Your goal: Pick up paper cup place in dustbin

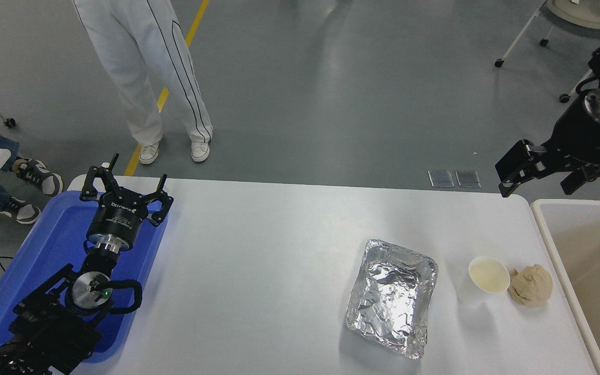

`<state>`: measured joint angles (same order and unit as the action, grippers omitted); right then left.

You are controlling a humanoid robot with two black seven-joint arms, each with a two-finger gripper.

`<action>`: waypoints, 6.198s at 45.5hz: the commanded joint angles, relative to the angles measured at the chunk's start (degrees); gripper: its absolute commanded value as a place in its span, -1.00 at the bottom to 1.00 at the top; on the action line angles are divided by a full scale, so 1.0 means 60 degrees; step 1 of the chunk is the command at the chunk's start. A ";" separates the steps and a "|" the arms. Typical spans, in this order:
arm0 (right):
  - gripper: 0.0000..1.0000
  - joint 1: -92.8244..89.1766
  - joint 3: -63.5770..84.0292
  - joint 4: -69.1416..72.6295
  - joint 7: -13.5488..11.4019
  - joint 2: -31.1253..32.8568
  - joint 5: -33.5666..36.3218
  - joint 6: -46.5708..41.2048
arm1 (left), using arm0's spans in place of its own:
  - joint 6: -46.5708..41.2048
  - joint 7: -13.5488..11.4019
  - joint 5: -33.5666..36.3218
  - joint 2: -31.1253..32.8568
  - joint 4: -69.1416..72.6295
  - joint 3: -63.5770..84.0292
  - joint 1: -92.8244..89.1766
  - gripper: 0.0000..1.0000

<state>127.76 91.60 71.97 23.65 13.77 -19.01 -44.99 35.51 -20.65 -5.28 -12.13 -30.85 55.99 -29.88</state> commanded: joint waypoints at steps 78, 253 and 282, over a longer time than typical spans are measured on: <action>0.92 -0.6674 -0.1379 -0.1975 -0.0382 0.0166 0.0400 0.4290 | 0.0000 0.0000 0.0001 0.0000 -0.0001 0.0000 0.0000 1.00; -1.00 0.0445 -0.1350 -0.0262 -0.0382 0.1689 -0.1035 -0.0002 | 0.0000 0.0015 0.0016 0.0000 -0.0001 0.0000 -0.0015 1.00; -1.00 -0.0419 -0.0457 -0.0643 -0.0396 0.4105 -0.2705 -0.0002 | 0.0000 0.0015 0.0001 0.0000 -0.0001 0.0000 -0.0015 1.00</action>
<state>127.15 86.98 68.81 21.25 32.32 -31.57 -45.00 35.51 -20.57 -5.22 -12.13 -30.86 55.99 -29.96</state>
